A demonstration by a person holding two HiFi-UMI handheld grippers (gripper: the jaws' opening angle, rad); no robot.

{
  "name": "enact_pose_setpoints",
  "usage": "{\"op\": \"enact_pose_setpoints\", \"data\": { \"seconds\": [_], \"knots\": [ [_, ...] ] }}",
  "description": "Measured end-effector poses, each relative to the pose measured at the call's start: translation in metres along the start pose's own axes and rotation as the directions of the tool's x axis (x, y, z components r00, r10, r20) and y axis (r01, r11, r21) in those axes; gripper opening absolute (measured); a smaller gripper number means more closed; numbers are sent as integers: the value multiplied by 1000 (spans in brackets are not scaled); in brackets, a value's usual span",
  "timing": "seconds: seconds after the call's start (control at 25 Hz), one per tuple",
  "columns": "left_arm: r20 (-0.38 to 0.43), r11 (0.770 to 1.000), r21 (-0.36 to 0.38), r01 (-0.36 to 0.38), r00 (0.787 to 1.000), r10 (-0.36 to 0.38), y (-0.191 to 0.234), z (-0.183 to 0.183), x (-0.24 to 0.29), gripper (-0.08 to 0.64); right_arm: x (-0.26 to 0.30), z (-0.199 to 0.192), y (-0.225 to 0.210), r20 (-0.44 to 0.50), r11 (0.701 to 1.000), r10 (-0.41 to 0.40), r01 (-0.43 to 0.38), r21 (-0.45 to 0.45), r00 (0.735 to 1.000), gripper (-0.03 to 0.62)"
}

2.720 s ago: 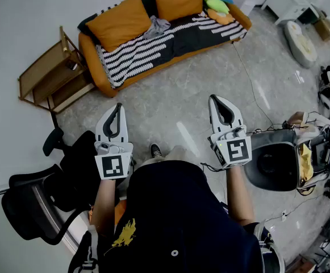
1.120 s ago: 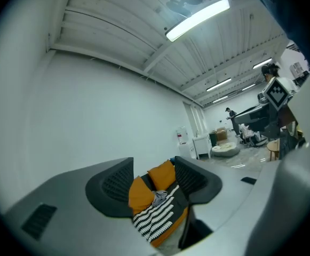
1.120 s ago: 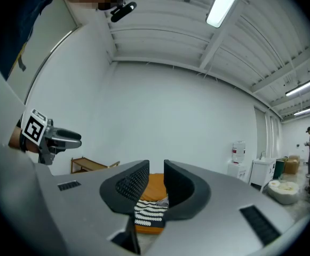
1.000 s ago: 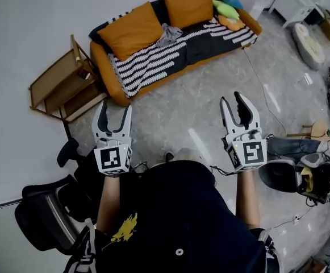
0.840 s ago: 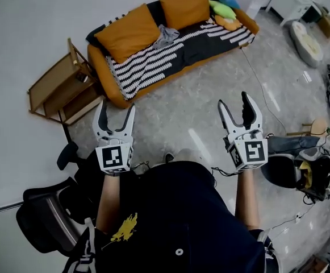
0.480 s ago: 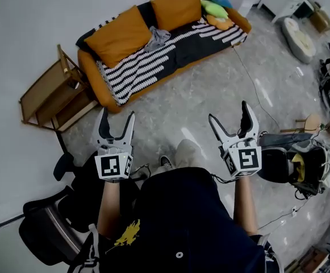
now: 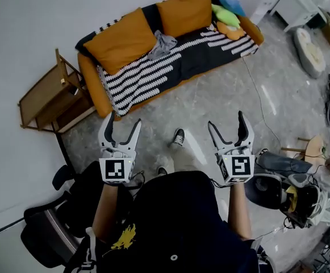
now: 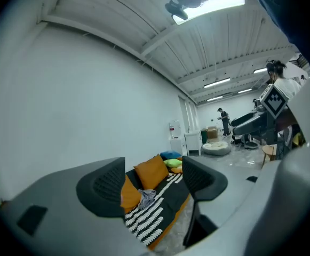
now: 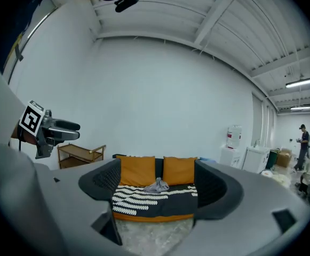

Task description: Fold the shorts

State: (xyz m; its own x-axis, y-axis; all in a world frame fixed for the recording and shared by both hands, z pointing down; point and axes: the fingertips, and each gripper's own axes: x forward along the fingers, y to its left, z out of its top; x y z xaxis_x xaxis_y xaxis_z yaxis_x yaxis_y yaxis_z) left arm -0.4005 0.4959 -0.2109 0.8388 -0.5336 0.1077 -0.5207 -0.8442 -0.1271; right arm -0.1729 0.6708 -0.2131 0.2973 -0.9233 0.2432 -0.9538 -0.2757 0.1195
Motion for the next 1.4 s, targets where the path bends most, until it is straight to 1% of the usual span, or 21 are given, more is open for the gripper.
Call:
{"op": "enact_pose_setpoints", "data": {
  "seconds": [0.08,0.12,0.16,0.28,0.32,0.4,0.48,0.56,0.72,0.8,0.88,0.92,1.0,1.04,1.12,1.2,1.28,1.32,1.4],
  "knots": [
    [14,1000,1,-12,1000,12,6,16,38,341,41,9,-19,8,999,33,-33,-12,999,432],
    [-4,1000,7,-19,1000,19,10,20,57,339,63,13,-32,10,999,49,-49,-14,999,426],
    [-33,999,23,-25,999,25,13,22,76,337,84,15,-46,13,998,63,-63,-8,998,423],
    [-133,994,109,-31,990,46,17,20,123,333,137,14,-92,22,996,92,-92,2,996,420],
    [-142,991,127,-38,988,56,18,20,138,333,154,14,-107,23,995,98,-98,-1,995,417],
    [-132,989,140,-42,989,61,19,24,171,330,186,16,-125,14,992,128,-128,11,992,392],
    [-126,985,169,-18,991,39,14,25,199,331,210,21,-128,10,982,181,-182,42,983,352],
    [-146,978,207,7,989,24,14,19,225,330,238,23,-129,3,973,222,-222,60,975,319],
    [-180,984,178,9,983,24,36,4,275,330,307,9,-126,-67,962,272,-268,60,960,301],
    [-214,985,171,21,977,16,50,-13,299,330,345,-1,-121,-95,955,294,-288,68,951,291],
    [-247,977,202,62,969,-11,66,-33,331,330,387,-2,-119,-112,958,285,-279,65,952,287],
    [-251,976,204,76,968,-23,76,-41,348,330,406,-1,-120,-125,965,260,-254,62,958,284],
    [-259,984,156,87,965,-44,97,-57,382,330,444,1,-129,-172,982,185,-175,74,968,237],
    [-265,988,127,92,963,-56,109,-63,401,329,464,0,-135,-201,986,158,-142,91,967,231],
    [-283,990,85,115,955,-87,132,-73,437,325,499,-2,-144,-249,988,129,-102,119,960,229],
    [-288,987,73,147,950,-120,155,-81,474,319,533,-2,-153,-278,990,113,-85,112,954,227],
    [-287,980,79,181,946,-151,175,-94,513,304,570,-11,-158,-327,993,106,-83,83,939,225],
    [-291,978,68,198,941,-170,181,-104,529,298,588,-24,-158,-368,993,110,-88,77,923,226],
    [-316,973,40,227,927,-204,188,-135,558,298,621,-58,-156,-460,991,130,-101,88,878,227]
  ]
}}
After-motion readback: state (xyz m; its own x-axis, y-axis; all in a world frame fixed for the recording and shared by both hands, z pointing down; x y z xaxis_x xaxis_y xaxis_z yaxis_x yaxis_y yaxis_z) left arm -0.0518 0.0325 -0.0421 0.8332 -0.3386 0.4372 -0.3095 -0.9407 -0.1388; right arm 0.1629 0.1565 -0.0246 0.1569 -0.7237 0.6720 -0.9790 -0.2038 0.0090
